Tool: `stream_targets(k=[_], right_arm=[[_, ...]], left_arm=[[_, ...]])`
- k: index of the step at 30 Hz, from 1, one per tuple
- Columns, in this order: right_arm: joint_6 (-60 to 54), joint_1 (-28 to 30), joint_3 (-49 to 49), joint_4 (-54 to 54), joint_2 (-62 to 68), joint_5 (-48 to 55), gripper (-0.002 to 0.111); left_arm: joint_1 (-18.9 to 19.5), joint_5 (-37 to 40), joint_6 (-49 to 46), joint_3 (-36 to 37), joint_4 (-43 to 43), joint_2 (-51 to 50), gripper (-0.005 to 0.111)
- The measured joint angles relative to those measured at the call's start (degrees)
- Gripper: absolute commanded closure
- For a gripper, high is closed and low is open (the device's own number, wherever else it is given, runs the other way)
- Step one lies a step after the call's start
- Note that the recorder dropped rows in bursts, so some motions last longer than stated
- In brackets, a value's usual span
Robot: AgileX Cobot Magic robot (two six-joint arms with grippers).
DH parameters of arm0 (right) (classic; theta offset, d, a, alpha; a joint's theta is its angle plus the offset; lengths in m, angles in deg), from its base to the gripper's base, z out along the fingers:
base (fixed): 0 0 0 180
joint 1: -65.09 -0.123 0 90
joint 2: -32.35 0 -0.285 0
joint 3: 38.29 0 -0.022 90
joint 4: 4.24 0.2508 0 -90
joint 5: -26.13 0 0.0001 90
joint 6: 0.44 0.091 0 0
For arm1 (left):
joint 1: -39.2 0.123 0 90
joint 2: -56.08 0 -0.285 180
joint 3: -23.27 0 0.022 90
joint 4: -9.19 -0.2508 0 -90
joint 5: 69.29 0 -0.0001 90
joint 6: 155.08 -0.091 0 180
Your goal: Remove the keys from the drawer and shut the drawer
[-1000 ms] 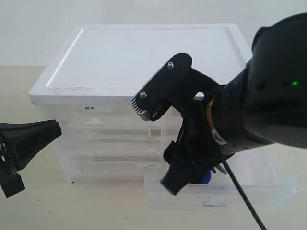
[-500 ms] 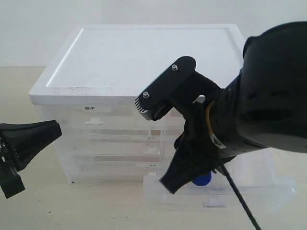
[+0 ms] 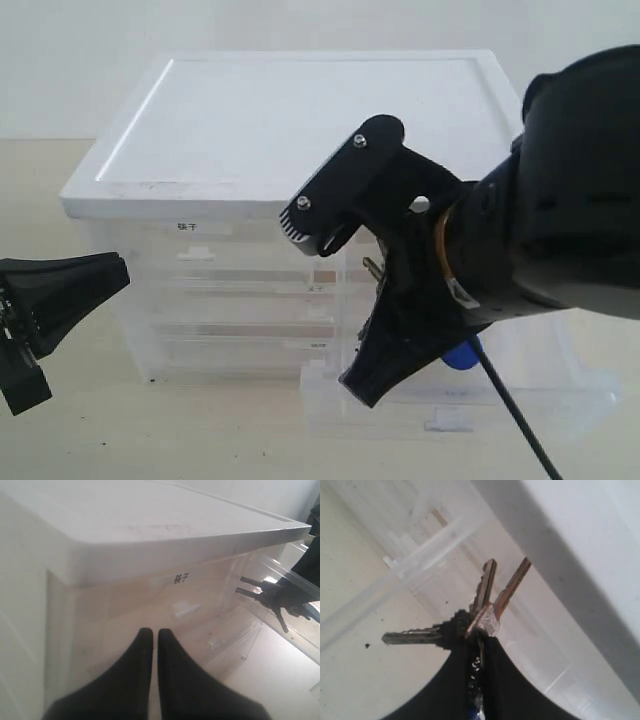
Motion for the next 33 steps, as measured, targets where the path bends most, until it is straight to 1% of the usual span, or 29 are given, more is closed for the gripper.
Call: stream_targets(k=[10, 16, 24, 33], right_arm=[[0.0, 0.0, 0.4, -1.4, -8.7, -1.5, 0.108], [-0.1, 0.0, 1.0, 0.2, -13.6, -0.8, 0.108], [-0.9, -0.1, 1.2, 0.9, -16.8, -0.3, 0.108], [-1.3, -6.1, 1.0, -2.4, -19.2, -2.5, 0.108]], left_arm=[[0.0, 0.0, 0.0, 0.0, 0.0, 0.0, 0.102], [0.0, 0.0, 0.0, 0.0, 0.0, 0.0, 0.102], [0.0, 0.0, 0.0, 0.0, 0.0, 0.0, 0.102], [0.0, 0.0, 0.0, 0.0, -0.1, 0.0, 0.102]])
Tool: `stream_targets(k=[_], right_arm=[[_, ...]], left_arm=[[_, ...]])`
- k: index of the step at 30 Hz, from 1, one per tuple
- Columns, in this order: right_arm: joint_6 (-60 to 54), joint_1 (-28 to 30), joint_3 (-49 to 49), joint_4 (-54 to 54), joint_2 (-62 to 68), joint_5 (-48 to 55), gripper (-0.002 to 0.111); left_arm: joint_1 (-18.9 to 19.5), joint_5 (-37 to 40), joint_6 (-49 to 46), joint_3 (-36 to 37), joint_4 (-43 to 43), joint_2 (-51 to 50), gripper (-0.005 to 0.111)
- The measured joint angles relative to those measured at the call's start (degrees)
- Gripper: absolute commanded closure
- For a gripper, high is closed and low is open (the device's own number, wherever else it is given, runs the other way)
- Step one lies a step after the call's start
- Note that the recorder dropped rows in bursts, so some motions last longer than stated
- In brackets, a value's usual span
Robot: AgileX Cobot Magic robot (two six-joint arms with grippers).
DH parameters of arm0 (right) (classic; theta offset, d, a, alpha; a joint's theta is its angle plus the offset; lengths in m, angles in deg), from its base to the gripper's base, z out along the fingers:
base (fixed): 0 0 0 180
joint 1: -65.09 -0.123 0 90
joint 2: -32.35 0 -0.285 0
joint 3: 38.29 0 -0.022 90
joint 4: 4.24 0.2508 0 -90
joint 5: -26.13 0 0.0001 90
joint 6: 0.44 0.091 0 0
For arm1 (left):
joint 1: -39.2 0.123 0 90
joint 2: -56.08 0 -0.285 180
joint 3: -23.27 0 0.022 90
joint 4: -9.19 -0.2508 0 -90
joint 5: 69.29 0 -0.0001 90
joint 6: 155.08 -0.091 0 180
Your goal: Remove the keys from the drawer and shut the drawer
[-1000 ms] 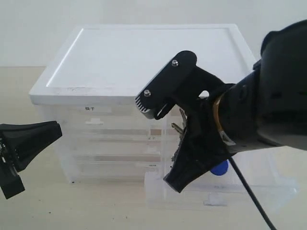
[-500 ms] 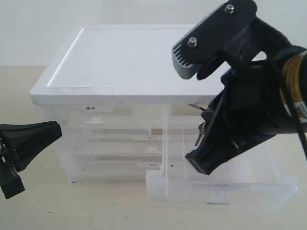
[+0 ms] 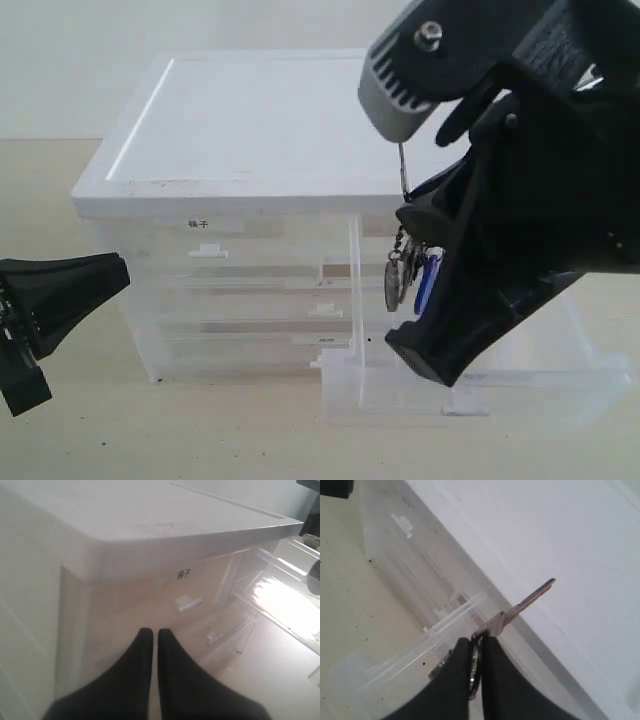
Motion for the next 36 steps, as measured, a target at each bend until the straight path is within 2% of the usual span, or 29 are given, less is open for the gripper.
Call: stream_targets(k=[15, 26, 28, 30, 33, 34, 36], right_arm=[[0.2, -0.9, 0.0, -1.6, -1.2, -2.5, 0.108], [1.4, -4.6, -3.7, -2.3, -1.1, -8.6, 0.108], [3.9, -4.6, -3.7, -3.3, 0.0, -5.3, 0.108], [4.9, -4.6, -3.8, -3.8, 2.0, 1.0, 0.1], [4.8, -4.6, -3.8, -3.8, 4.5, 9.0, 0.074], [4.7, -4.6, -3.8, -3.6, 5.2, 11.2, 0.06], [4.2, -4.6, -3.8, -2.4, 6.3, 14.1, 0.049]], left_arm=[[0.0, 0.0, 0.0, 0.0, 0.0, 0.0, 0.102], [0.0, 0.0, 0.0, 0.0, -0.1, 0.0, 0.102], [0.0, 0.0, 0.4, 0.0, -1.1, 0.0, 0.102], [0.0, 0.0, 0.8, 0.0, -1.6, 0.0, 0.102], [0.0, 0.0, 0.9, 0.0, -1.7, 0.0, 0.102], [0.0, 0.0, 0.9, 0.0, -1.8, 0.0, 0.102], [0.0, 0.0, 0.9, 0.0, -1.8, 0.0, 0.102]])
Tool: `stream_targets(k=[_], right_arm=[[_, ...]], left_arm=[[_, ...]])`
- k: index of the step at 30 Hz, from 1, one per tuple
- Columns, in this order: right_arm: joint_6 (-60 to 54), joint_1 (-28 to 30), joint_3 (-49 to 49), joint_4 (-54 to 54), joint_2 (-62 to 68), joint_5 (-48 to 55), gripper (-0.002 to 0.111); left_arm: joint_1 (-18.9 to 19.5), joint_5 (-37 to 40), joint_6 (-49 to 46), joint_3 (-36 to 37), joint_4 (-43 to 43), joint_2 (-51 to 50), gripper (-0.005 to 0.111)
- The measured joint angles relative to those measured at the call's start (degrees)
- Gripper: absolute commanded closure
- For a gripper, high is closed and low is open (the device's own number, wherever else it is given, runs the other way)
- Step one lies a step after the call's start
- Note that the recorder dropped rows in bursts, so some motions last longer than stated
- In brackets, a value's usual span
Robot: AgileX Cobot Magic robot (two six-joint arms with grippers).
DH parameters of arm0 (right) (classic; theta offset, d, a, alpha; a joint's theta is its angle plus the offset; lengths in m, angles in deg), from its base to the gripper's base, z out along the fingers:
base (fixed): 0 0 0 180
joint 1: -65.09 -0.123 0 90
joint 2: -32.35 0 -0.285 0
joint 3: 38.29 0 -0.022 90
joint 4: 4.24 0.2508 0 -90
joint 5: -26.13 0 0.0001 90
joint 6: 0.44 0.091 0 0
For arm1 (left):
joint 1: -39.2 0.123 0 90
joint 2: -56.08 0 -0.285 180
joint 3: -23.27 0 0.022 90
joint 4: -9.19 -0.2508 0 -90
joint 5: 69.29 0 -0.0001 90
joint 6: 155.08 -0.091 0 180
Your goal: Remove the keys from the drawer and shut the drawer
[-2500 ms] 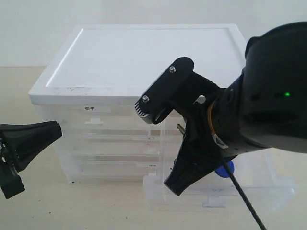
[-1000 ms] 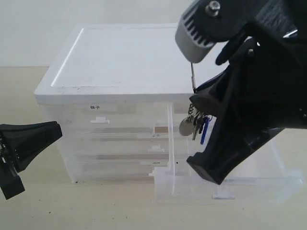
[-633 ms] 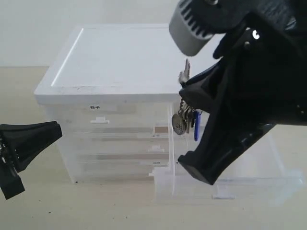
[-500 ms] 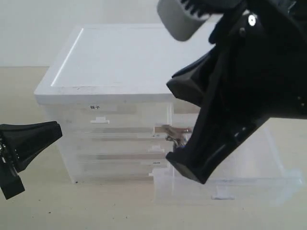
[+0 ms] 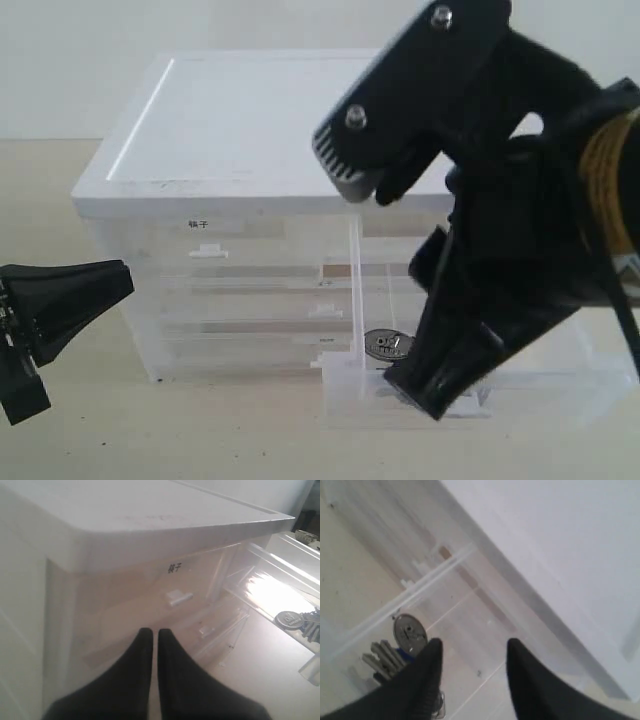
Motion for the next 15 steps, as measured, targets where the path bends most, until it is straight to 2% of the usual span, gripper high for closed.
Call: stream_targets(k=[7, 11, 15], right_arm=[[-4.4, 3.5, 0.0, 9.7, 3.2, 3.6, 0.052], [-8.3, 9.1, 0.0, 13.7, 4.3, -2.4, 0.052], [-16.7, 12.2, 0.0, 22.5, 5.5, -6.0, 0.052]], left_arm=[[0.0, 0.0, 0.0, 0.0, -0.1, 0.0, 0.102], [0.0, 0.0, 0.4, 0.0, -0.9, 0.0, 0.102], [0.0, 0.0, 0.4, 0.0, -1.3, 0.0, 0.102]])
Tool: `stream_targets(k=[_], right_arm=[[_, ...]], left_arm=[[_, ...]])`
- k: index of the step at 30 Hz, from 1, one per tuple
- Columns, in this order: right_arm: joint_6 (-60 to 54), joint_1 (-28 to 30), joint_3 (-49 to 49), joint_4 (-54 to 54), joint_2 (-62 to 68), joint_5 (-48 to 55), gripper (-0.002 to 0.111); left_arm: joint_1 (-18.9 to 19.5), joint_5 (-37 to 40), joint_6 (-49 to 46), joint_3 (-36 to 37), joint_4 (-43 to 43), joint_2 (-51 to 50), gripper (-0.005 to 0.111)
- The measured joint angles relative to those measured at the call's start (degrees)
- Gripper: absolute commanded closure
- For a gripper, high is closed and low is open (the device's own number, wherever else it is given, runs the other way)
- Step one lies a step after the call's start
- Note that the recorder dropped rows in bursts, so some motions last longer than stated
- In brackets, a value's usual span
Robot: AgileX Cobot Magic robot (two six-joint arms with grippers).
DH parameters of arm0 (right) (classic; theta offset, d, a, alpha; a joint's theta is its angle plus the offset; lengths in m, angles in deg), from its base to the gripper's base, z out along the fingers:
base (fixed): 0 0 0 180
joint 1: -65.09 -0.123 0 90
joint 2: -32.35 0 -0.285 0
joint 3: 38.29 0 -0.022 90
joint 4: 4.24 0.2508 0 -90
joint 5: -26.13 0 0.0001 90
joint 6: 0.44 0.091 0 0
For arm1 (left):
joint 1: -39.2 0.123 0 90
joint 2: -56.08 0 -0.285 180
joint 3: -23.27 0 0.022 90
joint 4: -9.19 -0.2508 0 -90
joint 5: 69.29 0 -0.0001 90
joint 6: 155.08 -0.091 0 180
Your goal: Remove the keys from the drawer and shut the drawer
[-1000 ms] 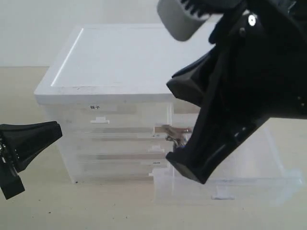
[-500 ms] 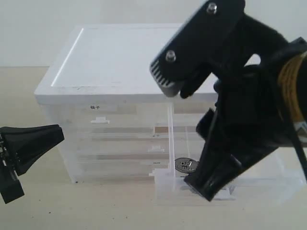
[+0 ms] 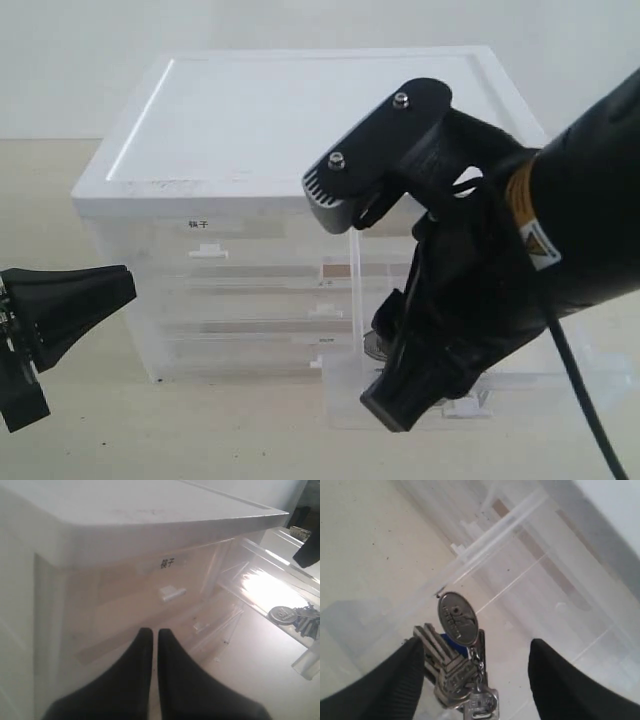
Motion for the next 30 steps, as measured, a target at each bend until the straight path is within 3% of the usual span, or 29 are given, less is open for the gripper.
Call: stream_targets(k=[15, 19, 24, 30], right_arm=[[-0.4, 1.4, -0.1, -2.5, 6.8, -2.5, 0.053], [-0.1, 1.4, -0.5, -2.9, 8.4, -2.6, 0.069], [0.0, 1.4, -0.5, -3.0, 9.0, -3.0, 0.108], [3.3, 1.4, -0.5, -9.7, 9.4, -1.5, 0.108]], left_arm=[[0.0, 0.0, 0.0, 0.0, 0.0, 0.0, 0.102], [0.0, 0.0, 0.0, 0.0, 0.0, 0.0, 0.102], [0.0, 0.0, 0.0, 0.0, 0.0, 0.0, 0.102], [0.0, 0.0, 0.0, 0.0, 0.0, 0.0, 0.102]])
